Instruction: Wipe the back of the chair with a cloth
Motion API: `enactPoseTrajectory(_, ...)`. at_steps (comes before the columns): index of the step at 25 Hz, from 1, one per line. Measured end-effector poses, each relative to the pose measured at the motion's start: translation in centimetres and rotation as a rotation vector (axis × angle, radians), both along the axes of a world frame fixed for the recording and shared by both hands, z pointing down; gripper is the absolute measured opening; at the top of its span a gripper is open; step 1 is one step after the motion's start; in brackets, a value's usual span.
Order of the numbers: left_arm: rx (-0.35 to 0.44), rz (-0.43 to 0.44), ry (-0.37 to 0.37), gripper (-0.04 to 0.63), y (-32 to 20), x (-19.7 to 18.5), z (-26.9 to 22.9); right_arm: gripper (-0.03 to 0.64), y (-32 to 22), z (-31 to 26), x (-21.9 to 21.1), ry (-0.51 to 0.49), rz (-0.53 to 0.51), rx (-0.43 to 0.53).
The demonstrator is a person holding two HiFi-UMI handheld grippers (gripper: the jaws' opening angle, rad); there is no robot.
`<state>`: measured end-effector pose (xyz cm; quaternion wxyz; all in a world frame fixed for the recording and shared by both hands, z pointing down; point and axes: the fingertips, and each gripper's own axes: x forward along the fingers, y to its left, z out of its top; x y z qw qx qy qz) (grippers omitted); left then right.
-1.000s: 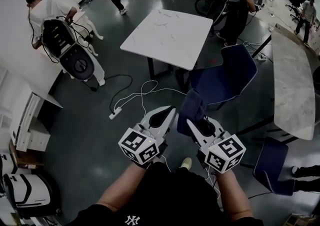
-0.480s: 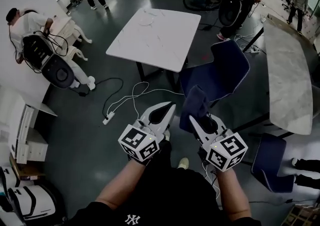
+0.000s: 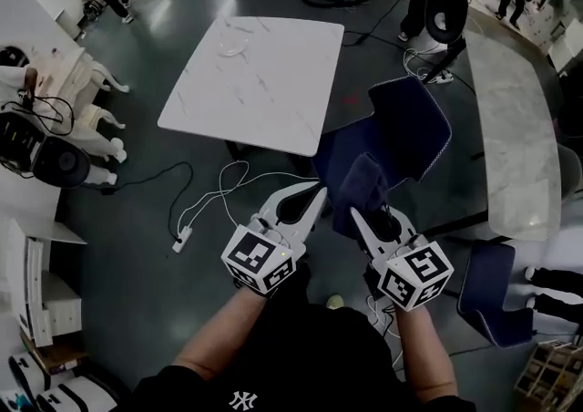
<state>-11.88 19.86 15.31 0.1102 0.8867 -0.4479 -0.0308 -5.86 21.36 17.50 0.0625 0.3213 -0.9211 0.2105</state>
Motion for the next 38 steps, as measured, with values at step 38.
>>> enactPoseTrajectory(38, -0.145, 0.088, -0.001, 0.008, -29.9, 11.7, 15.7, 0.077, -36.5, 19.9, 16.3, 0.668, 0.111, -0.103)
